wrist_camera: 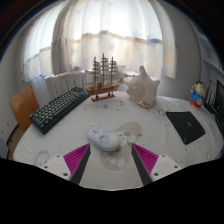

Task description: Arrange mouse

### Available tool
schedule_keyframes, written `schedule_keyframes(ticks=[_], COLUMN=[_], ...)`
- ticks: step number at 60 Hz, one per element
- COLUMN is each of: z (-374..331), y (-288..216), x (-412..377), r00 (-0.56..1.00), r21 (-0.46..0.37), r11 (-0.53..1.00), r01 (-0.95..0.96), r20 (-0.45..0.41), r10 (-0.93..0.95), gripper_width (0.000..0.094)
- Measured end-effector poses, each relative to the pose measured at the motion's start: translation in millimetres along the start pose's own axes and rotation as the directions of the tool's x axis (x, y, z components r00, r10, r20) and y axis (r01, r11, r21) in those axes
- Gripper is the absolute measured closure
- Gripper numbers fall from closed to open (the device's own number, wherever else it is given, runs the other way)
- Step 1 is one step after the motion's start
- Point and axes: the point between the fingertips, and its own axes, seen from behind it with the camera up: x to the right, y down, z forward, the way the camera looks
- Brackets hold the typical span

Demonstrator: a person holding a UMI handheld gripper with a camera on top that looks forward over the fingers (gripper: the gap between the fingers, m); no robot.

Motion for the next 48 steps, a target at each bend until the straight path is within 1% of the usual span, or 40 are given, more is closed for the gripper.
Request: schedule_keyframes(ticks=[11,15,22,35,38,40,42,44,47,48], z=[41.7,53.0,70.1,80.4,80.0,80.1,80.3,80.6,80.7,80.5], y=[-2.3,-8.7,-19.8,-27.5,-27.8,-28.5,-27.9,-27.2,-28.1,-28.6], x=[-1.3,-2.4,1.1,2.5,1.8,1.5,-0.2,-1.0,-0.6,0.7], r00=[1.0,1.0,1.0,1.0,1.0,1.0,1.0,1.0,1.0,1.0], r21=[-0.006,0.0,0.006,0.013,0.016,0.018,0.016,0.012,0.01,0.011], r11=[1.0,1.0,1.0,1.0,1.0,1.0,1.0,1.0,1.0,1.0], r01=[0.01,-0.001,0.006,0.009,0.01,0.004,-0.003,-0.007,-0.007,-0.006], r20=[0.005,0.013,0.004,-0.007,-0.008,-0.009,-0.005,-0.002,-0.009,-0.015], r10=[-0.01,0.001,-0.006,-0.009,-0.01,-0.003,0.003,0.007,0.007,0.006], gripper_width=[0.0078,0.008,0.0082,0.0077,0.0087,0.0115,0.0177,0.0261,0.0419,0.0444])
